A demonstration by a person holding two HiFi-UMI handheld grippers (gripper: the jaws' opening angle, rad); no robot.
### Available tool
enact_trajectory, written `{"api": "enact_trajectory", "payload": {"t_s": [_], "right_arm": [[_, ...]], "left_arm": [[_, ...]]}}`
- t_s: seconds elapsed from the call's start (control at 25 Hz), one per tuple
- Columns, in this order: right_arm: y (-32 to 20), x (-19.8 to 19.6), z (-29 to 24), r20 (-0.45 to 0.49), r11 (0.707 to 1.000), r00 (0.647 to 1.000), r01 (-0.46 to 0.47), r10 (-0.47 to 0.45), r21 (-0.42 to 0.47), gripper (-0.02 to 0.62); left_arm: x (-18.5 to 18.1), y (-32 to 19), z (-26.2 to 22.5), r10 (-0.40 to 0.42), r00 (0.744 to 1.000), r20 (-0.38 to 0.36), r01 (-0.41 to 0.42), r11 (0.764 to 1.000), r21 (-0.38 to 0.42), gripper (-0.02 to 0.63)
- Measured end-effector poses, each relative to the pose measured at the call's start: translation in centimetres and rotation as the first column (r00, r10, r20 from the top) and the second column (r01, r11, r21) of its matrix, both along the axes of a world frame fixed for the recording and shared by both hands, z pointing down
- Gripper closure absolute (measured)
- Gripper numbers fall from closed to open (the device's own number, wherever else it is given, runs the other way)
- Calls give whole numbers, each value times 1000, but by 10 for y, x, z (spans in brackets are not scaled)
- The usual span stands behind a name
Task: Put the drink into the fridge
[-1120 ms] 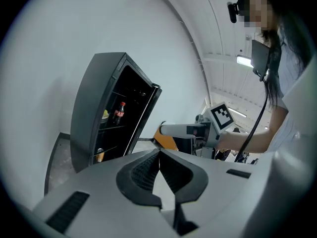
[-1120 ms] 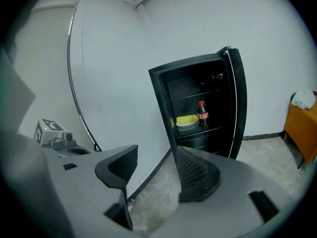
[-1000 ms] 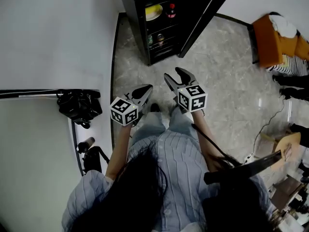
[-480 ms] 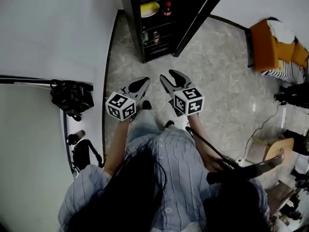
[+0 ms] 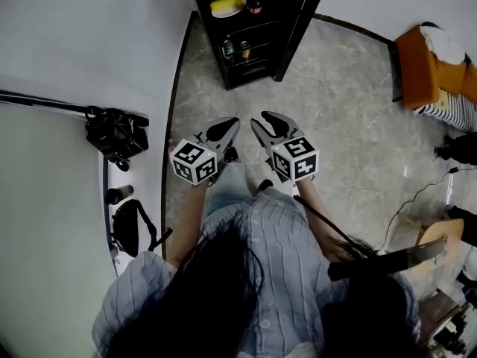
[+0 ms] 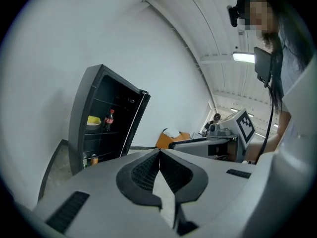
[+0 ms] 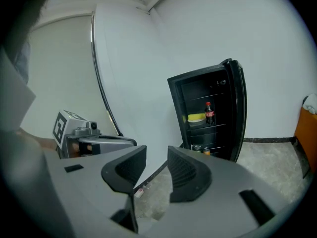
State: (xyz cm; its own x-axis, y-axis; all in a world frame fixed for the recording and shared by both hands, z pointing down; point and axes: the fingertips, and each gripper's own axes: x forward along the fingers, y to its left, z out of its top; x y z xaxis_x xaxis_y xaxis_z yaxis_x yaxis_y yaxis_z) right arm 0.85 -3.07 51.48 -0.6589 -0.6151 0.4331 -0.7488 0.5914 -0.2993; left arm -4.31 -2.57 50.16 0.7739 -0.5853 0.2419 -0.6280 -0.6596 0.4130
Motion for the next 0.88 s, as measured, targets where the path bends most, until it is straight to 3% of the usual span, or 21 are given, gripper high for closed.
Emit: {"api": "enact_trajectory", "payload": {"t_s": [0.56, 0.88], "right_arm": [[103, 28, 2, 32, 996, 996, 88, -89, 26, 476], [134, 36, -6, 12, 991, 992, 122, -123, 64, 520]], "left_arm": [[47, 108, 5, 3, 1000, 24, -3, 1000, 4, 598], [54, 144, -3, -27, 999, 38, 25, 999, 38, 598]]}}
